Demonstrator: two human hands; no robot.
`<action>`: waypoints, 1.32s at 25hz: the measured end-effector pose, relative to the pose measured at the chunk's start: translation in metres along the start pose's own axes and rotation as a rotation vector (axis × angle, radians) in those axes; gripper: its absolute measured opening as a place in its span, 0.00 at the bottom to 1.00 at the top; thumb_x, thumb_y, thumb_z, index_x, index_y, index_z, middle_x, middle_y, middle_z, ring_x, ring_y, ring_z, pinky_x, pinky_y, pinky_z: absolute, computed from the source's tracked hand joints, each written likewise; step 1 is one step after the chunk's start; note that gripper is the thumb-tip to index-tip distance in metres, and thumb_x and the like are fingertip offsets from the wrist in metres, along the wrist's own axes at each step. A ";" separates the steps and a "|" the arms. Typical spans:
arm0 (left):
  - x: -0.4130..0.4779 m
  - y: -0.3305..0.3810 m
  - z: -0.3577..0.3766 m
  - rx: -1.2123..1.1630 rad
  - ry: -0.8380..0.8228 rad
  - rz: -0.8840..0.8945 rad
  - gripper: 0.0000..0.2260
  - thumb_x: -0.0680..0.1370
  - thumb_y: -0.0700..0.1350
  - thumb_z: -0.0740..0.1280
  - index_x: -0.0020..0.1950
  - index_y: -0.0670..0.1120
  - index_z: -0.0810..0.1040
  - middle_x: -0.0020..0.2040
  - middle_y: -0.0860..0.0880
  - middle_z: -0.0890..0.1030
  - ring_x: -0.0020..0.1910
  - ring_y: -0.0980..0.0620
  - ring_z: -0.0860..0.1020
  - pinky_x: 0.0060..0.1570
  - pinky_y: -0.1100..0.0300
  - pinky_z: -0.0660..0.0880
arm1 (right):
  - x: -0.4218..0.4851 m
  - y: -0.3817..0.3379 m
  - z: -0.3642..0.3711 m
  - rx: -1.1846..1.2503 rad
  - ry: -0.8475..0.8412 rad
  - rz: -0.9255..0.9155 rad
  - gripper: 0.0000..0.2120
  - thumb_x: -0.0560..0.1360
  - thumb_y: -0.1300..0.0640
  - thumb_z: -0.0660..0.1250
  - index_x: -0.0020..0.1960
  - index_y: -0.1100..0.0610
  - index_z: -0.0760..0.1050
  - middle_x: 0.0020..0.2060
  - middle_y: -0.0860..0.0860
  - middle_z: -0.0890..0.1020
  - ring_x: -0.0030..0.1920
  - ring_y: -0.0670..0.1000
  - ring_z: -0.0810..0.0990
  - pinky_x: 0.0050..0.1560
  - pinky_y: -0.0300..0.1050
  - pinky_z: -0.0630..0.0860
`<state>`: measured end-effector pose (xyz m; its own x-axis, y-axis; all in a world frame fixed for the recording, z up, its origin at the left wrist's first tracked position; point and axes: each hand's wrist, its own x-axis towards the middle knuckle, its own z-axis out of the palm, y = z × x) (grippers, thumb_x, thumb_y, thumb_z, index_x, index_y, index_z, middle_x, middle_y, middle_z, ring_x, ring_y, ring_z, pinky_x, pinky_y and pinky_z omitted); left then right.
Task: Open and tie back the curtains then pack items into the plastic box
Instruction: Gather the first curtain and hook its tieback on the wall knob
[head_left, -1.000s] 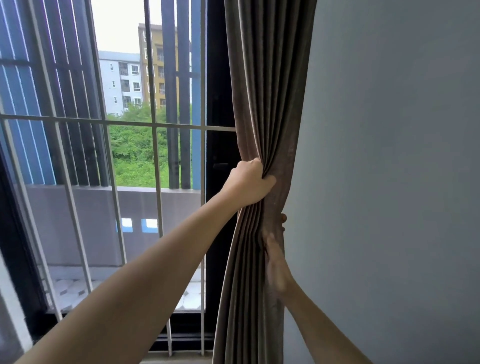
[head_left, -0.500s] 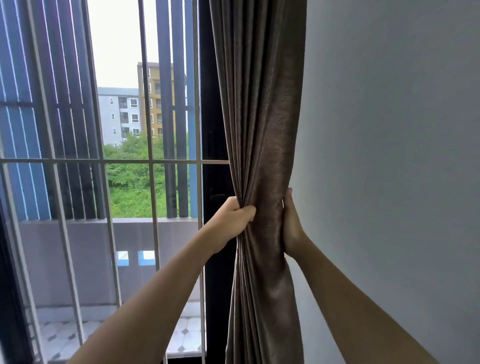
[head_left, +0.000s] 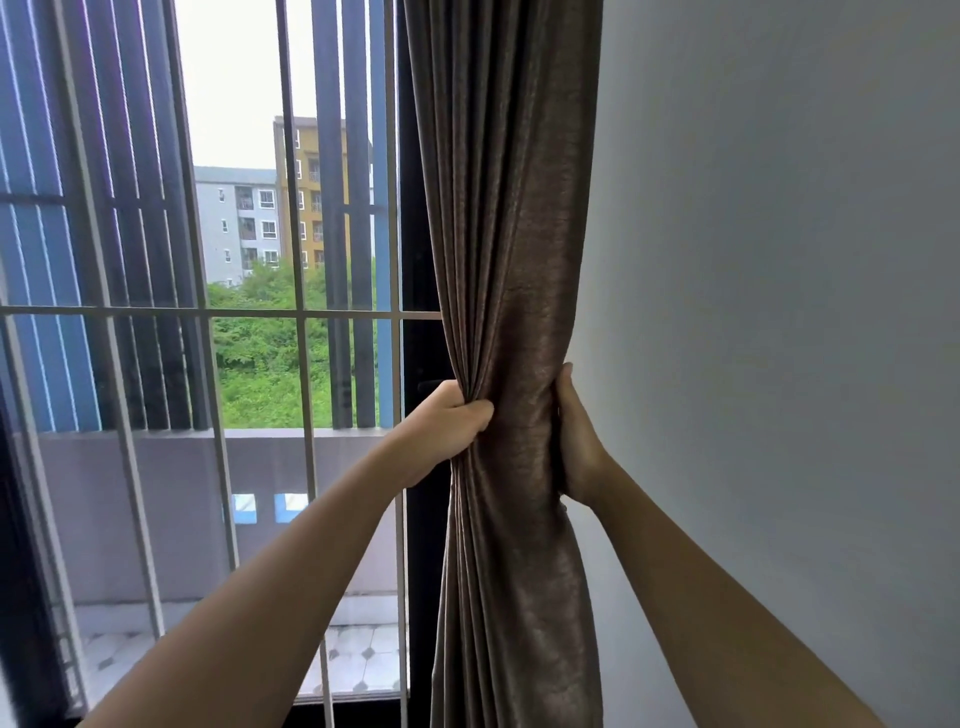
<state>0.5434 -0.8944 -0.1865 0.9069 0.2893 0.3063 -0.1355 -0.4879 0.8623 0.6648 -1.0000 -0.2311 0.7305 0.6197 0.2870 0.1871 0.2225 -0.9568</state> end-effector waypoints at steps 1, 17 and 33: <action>-0.001 0.000 -0.001 0.001 0.004 -0.002 0.13 0.77 0.33 0.56 0.34 0.45 0.63 0.31 0.50 0.65 0.29 0.56 0.64 0.24 0.69 0.62 | 0.000 0.001 0.000 -0.021 0.006 -0.001 0.38 0.73 0.27 0.44 0.71 0.50 0.67 0.66 0.52 0.75 0.64 0.52 0.76 0.69 0.58 0.68; 0.005 -0.013 0.003 -0.076 0.042 0.088 0.16 0.77 0.31 0.55 0.31 0.46 0.65 0.29 0.53 0.68 0.28 0.59 0.69 0.23 0.74 0.65 | -0.007 0.005 0.000 0.011 -0.085 0.018 0.35 0.69 0.30 0.51 0.67 0.50 0.70 0.60 0.51 0.79 0.59 0.51 0.80 0.63 0.49 0.75; 0.023 -0.071 0.020 0.338 0.502 0.382 0.16 0.80 0.44 0.61 0.32 0.47 0.65 0.26 0.54 0.67 0.24 0.56 0.67 0.25 0.69 0.62 | -0.011 0.012 0.003 -0.012 0.170 0.025 0.35 0.78 0.37 0.34 0.72 0.53 0.64 0.69 0.53 0.71 0.69 0.53 0.70 0.67 0.43 0.63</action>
<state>0.5822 -0.8701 -0.2487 0.5170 0.3519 0.7803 -0.2024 -0.8355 0.5109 0.6570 -1.0014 -0.2456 0.8352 0.4888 0.2522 0.1747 0.1990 -0.9643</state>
